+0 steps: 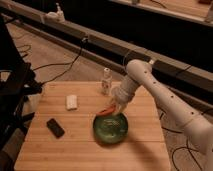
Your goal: Place the pepper in the ceramic bowl
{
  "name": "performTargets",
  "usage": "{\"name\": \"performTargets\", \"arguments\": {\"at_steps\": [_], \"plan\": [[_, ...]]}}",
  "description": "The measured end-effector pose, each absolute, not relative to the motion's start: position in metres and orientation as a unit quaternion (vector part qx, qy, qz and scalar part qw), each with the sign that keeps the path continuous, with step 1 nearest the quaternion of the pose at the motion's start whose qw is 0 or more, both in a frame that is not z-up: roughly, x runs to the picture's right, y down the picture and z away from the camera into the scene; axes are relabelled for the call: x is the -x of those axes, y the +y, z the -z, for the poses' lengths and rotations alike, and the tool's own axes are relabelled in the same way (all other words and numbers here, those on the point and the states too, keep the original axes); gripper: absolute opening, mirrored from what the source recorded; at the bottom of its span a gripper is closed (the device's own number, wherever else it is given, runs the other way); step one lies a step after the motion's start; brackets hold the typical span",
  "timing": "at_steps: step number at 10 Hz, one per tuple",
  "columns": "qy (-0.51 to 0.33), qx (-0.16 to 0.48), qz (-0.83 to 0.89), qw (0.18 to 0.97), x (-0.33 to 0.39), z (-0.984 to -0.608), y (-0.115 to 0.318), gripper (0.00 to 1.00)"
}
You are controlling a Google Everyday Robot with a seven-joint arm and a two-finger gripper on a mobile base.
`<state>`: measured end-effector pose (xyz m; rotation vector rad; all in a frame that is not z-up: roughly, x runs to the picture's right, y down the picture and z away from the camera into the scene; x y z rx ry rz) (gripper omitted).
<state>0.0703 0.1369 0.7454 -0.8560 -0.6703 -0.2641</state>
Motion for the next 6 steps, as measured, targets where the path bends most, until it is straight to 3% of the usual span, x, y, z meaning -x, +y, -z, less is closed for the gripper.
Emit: {"name": "performTargets", "arguments": {"at_steps": [2, 6], "plan": [[-0.309, 0.423, 0.128, 0.842, -0.0782, -0.7410, 0.1554, 0.54], [-0.310, 0.423, 0.129, 0.842, -0.0769, -0.7412, 0.1552, 0.54]]}}
